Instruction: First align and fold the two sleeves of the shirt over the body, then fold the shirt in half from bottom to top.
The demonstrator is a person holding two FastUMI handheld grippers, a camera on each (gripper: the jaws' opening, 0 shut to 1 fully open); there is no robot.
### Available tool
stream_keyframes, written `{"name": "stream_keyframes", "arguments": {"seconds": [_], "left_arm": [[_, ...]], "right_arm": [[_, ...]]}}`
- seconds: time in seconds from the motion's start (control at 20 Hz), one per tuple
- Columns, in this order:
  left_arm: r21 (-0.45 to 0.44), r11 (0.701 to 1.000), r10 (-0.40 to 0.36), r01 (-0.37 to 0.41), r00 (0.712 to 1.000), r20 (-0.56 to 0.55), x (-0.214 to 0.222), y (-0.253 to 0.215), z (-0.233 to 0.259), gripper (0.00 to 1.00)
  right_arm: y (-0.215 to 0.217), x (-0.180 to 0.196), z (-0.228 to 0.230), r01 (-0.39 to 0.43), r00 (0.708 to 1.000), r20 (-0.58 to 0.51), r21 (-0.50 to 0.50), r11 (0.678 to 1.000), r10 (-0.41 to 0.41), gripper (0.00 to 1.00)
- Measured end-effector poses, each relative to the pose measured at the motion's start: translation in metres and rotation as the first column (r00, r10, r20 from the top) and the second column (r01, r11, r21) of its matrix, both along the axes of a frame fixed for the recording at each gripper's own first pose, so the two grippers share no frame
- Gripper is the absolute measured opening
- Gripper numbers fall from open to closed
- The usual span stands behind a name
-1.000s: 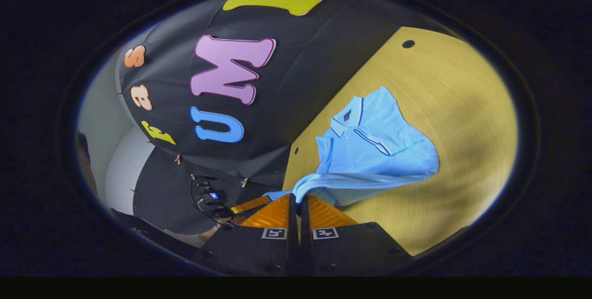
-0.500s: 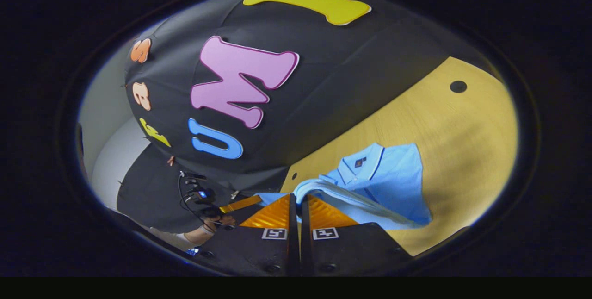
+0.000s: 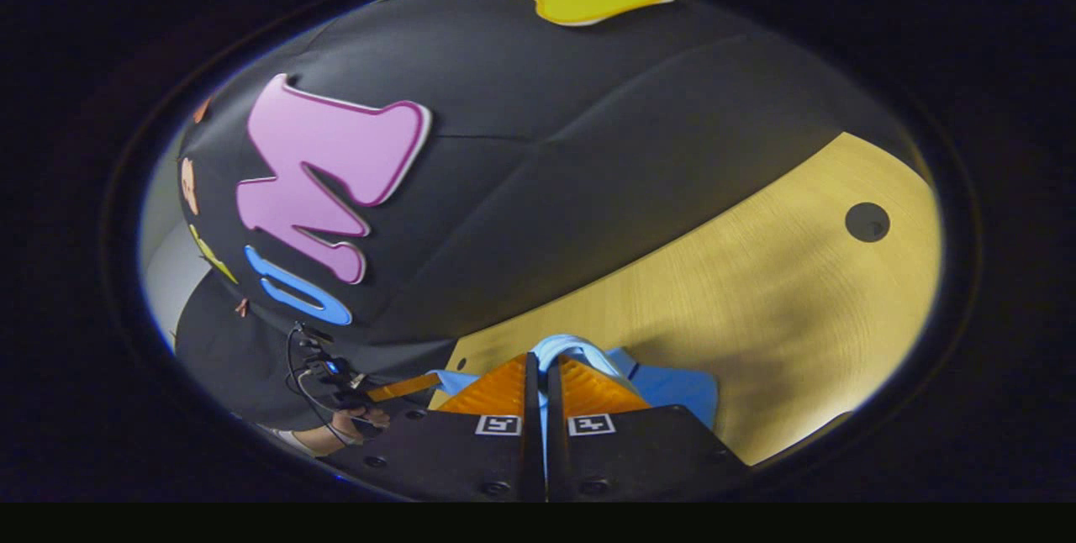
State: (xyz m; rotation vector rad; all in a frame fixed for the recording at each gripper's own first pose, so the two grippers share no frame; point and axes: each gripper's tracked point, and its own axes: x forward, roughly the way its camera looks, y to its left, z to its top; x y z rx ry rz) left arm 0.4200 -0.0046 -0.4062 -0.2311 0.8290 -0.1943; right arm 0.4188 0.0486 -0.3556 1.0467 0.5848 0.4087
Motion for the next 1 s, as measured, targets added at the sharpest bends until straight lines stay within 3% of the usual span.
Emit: {"name": "stream_keyframes", "arguments": {"seconds": [0.05, 0.1, 0.15, 0.2, 0.25, 0.4, 0.5, 0.65, 0.7, 0.75, 0.85, 0.9, 0.95, 1.0], "left_arm": [[0.000, 1.000, 0.006, -0.006, 1.000, -0.012, 0.008, -0.002, -0.013, 0.06], [0.017, 1.000, 0.009, -0.009, 1.000, -0.018, 0.016, -0.001, -0.025, 0.06], [0.044, 0.999, 0.006, -0.005, 1.000, -0.029, 0.023, -0.003, -0.038, 0.06], [0.088, 0.996, 0.013, -0.009, 0.999, -0.048, 0.027, 0.000, -0.050, 0.06], [0.117, 0.993, 0.019, -0.012, 0.998, -0.066, 0.029, -0.002, -0.060, 0.06], [0.152, 0.987, 0.060, -0.044, 0.993, -0.102, 0.025, -0.011, -0.069, 0.02], [0.159, 0.986, 0.074, -0.057, 0.992, -0.105, 0.024, -0.010, -0.067, 0.11], [0.173, 0.983, 0.074, -0.061, 0.995, -0.073, 0.025, -0.008, -0.055, 0.53], [0.189, 0.980, 0.077, -0.066, 0.995, -0.055, 0.024, -0.006, -0.047, 0.67], [0.191, 0.979, 0.080, -0.071, 0.996, -0.039, 0.023, -0.006, -0.039, 0.73], [0.184, 0.980, 0.081, -0.081, 0.997, 0.006, 0.022, -0.011, -0.013, 0.83], [0.174, 0.981, 0.078, -0.082, 0.996, 0.034, 0.021, -0.016, 0.005, 0.84], [0.167, 0.982, 0.072, -0.082, 0.995, 0.064, 0.019, -0.020, 0.022, 0.85], [0.163, 0.983, 0.064, -0.079, 0.993, 0.095, 0.017, -0.025, 0.040, 0.92]], "right_arm": [[0.002, 0.009, -0.015, 0.001, 1.000, -0.021, -0.009, 1.000, -0.001, 0.11], [0.003, 0.014, -0.028, 0.000, 0.999, -0.041, -0.014, 1.000, -0.001, 0.05], [0.006, 0.018, -0.040, -0.003, 0.998, -0.059, -0.025, 1.000, 0.002, 0.12], [0.005, 0.021, -0.053, -0.001, 0.997, -0.080, -0.042, 0.999, -0.002, 0.12], [0.006, 0.023, -0.064, -0.002, 0.995, -0.098, -0.058, 0.998, -0.004, 0.00], [-0.001, 0.020, -0.096, -0.008, 0.989, -0.146, -0.148, 0.989, -0.014, 0.05], [-0.005, 0.015, -0.104, -0.018, 0.987, -0.161, -0.219, 0.976, -0.018, 0.05], [-0.009, 0.018, -0.099, -0.007, 0.990, -0.138, -0.247, 0.969, -0.028, 0.00], [-0.012, 0.016, -0.093, 0.003, 0.990, -0.136, -0.249, 0.968, -0.038, 0.29], [-0.011, 0.016, -0.085, 0.012, 0.991, -0.129, -0.248, 0.969, -0.045, 0.21], [-0.016, 0.013, -0.071, 0.022, 0.994, -0.099, -0.286, 0.958, -0.052, 0.59], [-0.021, 0.009, -0.063, 0.026, 0.996, -0.077, -0.318, 0.948, -0.053, 0.66], [-0.024, 0.007, -0.053, 0.031, 0.997, -0.054, -0.341, 0.940, -0.052, 0.63], [-0.024, 0.003, -0.041, 0.035, 0.998, -0.032, -0.357, 0.933, -0.050, 0.82]]}}
